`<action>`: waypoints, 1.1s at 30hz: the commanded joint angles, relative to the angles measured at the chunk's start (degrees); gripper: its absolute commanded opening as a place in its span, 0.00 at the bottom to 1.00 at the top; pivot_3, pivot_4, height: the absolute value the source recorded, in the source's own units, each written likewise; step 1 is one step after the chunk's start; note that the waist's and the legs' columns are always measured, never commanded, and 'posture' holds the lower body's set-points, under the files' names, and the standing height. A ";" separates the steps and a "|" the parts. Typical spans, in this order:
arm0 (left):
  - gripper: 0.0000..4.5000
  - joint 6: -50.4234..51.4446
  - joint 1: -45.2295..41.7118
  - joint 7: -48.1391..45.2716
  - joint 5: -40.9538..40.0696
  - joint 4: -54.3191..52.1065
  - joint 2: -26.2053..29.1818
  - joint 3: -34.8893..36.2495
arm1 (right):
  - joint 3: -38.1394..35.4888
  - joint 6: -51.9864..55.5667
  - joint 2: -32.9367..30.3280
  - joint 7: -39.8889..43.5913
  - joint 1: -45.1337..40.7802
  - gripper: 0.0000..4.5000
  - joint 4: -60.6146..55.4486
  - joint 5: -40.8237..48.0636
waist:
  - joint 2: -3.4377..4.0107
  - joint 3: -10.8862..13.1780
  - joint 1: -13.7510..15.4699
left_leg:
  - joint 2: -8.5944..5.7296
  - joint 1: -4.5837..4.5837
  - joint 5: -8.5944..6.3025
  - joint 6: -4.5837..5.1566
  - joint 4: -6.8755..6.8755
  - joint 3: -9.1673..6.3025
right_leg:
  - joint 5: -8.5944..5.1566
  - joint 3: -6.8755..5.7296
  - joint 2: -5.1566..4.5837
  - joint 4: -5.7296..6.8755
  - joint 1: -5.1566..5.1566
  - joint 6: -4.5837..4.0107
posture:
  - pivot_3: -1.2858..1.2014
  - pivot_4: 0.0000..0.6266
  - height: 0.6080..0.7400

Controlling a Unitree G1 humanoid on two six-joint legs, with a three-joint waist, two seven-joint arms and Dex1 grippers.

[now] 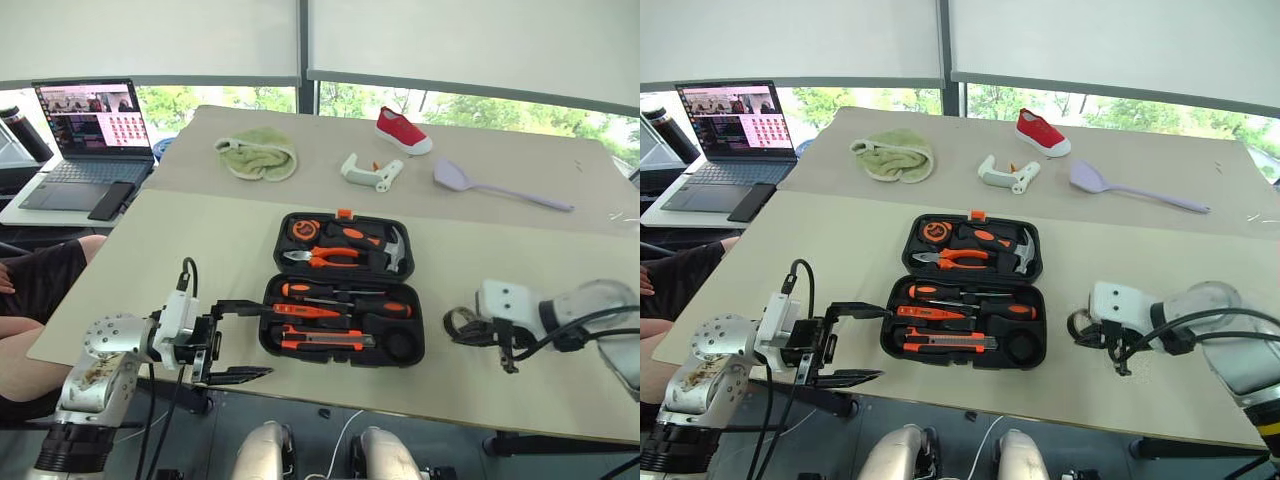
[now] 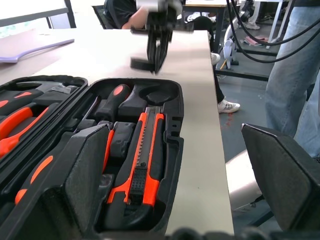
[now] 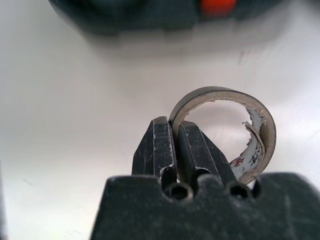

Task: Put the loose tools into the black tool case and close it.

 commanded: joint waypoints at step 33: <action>1.00 -0.54 5.48 7.05 -1.76 -3.32 0.45 5.69 | 13.13 27.91 1.33 4.19 -17.11 1.00 -10.56 12.45 | -0.07 0.00 -0.78 | -0.03 -0.07 -0.07 0.09 0.01 -0.03 | 0.06 -0.05 -0.20 -0.01 -0.10 -0.04 | 0.52 0.24 0.97</action>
